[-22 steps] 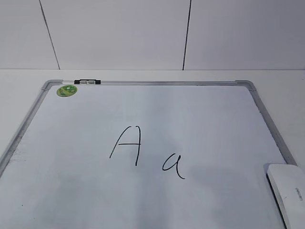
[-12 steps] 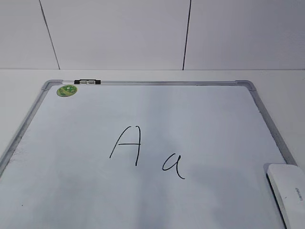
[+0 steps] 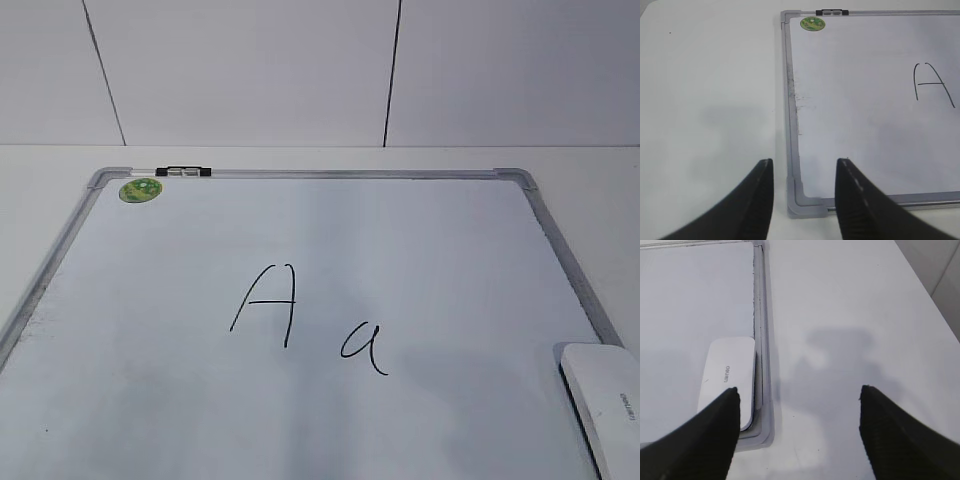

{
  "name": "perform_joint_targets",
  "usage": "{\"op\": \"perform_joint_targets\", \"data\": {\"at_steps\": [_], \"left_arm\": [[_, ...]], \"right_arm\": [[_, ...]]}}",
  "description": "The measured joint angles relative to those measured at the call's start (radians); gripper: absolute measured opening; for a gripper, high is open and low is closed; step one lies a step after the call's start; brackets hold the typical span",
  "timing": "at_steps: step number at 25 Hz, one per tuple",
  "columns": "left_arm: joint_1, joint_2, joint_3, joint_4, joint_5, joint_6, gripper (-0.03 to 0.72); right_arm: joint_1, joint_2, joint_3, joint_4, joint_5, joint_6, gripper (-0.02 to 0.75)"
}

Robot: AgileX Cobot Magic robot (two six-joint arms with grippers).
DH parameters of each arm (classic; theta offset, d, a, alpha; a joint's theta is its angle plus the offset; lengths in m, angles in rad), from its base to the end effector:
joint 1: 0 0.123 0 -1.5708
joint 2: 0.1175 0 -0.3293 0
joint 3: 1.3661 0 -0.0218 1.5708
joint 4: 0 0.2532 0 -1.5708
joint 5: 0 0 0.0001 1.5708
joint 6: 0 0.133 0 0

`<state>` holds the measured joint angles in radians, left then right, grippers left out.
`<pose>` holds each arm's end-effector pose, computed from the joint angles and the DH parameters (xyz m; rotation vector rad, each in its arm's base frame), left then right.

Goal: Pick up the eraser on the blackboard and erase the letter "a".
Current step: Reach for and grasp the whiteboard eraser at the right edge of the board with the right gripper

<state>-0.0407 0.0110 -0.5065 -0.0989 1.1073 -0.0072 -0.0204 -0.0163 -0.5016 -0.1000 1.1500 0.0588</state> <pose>-0.0129 -0.0112 0.2565 0.0422 2.0942 -0.1484 -0.0187 -0.0117 0.2497 0.0948 2.1107 -0.0980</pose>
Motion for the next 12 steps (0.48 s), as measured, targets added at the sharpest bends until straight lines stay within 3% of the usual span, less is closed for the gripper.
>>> {"op": "perform_joint_targets", "data": {"at_steps": [12], "left_arm": [[0.0, 0.0, 0.0, 0.0, 0.0, 0.0, 0.307]], "right_arm": [[0.0, 0.0, 0.0, -0.001, 0.0, 0.0, 0.592]]}}
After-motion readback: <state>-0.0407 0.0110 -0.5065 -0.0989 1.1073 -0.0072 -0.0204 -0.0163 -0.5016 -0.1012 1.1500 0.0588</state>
